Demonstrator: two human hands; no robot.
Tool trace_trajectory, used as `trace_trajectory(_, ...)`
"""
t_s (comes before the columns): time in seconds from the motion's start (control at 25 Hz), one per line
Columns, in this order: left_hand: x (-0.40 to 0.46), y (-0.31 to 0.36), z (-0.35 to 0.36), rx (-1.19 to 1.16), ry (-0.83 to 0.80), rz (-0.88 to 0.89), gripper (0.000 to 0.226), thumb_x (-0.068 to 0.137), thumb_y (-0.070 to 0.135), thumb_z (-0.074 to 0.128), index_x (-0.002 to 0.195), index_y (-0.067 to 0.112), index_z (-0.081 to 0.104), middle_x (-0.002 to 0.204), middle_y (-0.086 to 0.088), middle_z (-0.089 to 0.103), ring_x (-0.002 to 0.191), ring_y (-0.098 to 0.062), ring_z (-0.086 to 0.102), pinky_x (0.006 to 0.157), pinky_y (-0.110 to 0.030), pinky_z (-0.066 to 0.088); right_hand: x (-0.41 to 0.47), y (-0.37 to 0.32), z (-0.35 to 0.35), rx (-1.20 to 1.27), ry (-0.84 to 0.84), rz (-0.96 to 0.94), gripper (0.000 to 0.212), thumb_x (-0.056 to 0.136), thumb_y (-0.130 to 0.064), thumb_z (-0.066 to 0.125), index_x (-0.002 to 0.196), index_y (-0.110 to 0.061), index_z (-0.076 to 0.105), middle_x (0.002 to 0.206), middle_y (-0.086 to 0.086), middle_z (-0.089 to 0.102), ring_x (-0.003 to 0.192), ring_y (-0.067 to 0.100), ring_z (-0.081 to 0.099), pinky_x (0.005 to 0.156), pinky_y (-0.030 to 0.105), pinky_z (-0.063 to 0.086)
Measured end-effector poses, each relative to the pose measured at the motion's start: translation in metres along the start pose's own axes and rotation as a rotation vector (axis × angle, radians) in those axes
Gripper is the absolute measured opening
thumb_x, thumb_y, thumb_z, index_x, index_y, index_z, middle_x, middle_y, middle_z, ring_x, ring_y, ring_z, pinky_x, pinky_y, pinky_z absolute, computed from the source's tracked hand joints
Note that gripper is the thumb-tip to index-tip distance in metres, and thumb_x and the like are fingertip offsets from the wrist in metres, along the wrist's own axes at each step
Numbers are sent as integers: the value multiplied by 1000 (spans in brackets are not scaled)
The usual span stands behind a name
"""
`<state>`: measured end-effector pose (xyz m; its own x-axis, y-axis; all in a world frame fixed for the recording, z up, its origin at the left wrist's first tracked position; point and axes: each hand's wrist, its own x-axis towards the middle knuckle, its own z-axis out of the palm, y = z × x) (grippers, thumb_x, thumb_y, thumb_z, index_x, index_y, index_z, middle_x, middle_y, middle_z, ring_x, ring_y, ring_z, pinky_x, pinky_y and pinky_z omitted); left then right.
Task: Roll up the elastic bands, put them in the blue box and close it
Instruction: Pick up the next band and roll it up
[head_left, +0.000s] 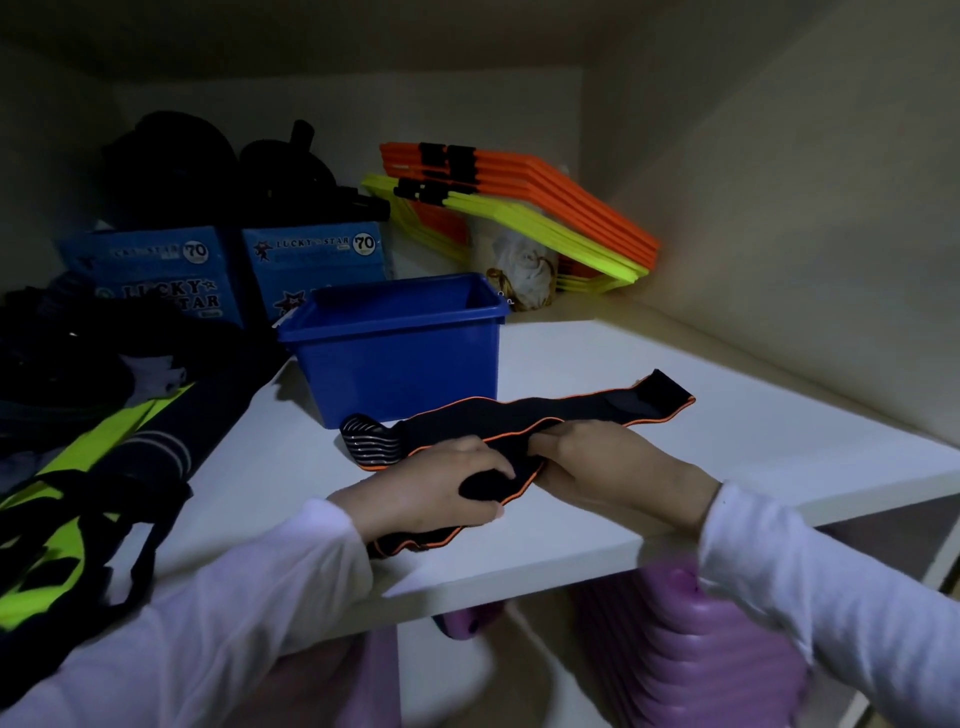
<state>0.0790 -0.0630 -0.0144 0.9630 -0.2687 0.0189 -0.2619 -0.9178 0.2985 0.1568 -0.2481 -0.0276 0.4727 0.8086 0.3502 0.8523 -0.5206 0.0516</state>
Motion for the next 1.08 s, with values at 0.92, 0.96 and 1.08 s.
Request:
trace_trajectory(0.92,-10,42,-23,362,596,189,47,76,14,35,107,16,69,87,0,77,69,-21,72,51,-27,57,-16,32,-42,470,436,641,27,92,-20,44,114,-19,59,91,9,67,85,27,58,69,33,42)
trace_trajectory(0.96,-11,40,-21,362,563,183,46,75,12,36,108,17,68,88,1,77,70,-19,72,51,-26,57,-19,34,-43,454,465,620,26,92,-20,45,113,-19,60,96,10,69,90,29,60,72,35,44)
trace_trajectory(1.08,-14,31,-16,327,531,182,47,73,11,37,107,18,69,81,0,76,67,-21,71,52,-28,57,-34,45,-38,139,391,479,25,91,-21,50,112,-17,63,102,9,70,97,31,62,71,35,45)
